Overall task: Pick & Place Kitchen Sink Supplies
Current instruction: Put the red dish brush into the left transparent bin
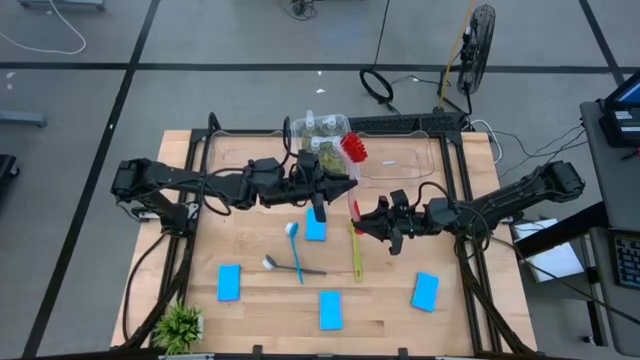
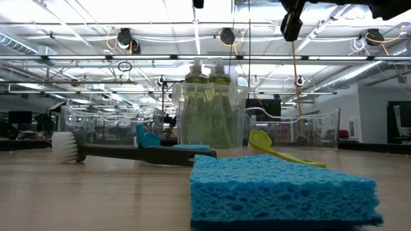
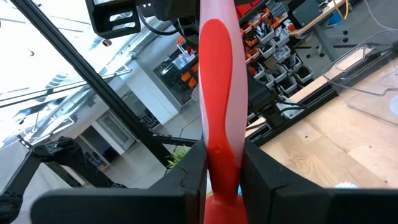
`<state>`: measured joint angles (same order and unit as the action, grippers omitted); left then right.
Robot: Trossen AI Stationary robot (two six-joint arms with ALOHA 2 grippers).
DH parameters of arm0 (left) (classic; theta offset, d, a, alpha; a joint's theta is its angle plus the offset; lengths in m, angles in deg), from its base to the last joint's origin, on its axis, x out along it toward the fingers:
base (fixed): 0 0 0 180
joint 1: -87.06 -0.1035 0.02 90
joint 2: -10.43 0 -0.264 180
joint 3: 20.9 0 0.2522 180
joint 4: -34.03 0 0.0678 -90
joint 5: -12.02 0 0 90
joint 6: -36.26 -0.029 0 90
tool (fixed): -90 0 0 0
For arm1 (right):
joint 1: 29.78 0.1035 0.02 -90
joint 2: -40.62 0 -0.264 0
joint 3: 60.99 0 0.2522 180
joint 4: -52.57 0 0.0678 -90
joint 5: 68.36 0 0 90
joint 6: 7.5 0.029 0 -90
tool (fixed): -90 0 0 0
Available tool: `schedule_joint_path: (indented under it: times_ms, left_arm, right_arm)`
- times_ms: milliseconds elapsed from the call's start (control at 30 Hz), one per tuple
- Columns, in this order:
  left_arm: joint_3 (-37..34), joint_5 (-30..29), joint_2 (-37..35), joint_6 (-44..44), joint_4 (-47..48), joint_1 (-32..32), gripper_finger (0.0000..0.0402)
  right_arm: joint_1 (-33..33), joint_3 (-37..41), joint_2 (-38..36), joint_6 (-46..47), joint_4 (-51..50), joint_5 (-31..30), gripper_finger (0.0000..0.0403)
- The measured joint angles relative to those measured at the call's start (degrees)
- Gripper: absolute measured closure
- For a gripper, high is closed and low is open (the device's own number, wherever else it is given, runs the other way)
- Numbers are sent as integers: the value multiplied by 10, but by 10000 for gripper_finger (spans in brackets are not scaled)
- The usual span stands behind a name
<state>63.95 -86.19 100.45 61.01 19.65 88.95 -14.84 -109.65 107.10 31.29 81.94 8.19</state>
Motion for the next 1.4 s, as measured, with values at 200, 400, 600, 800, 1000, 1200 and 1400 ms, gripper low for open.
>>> schedule_joint_path:
  times_ms: [200, 400, 600, 800, 1000, 1200, 1400]
  left_arm:
    - [0, -2, 0, -6, 8, 0, 365]
    - [0, 5, 0, -6, 14, -1, 365]
    - [0, 7, -9, -7, 20, 0, 365]
    - [1, -9, -33, -23, 64, 0, 365]
    - [0, -81, -99, -59, 231, 0, 365]
    - [1, -168, -174, -76, 409, 0, 365]
    - [1, -230, -259, -82, 586, 0, 365]
  right_arm:
    - [0, 0, -1, -2, -2, 4, 317]
    - [0, 0, -2, -2, -3, 20, 219]
    - [0, 18, -4, 5, -10, 33, 154]
    - [1, 42, -5, 32, -9, 33, 122]
    - [2, 74, -5, 74, -9, 63, 116]
    - [2, 108, -5, 113, 40, 67, 121]
    - [2, 140, -5, 115, 110, 63, 120]
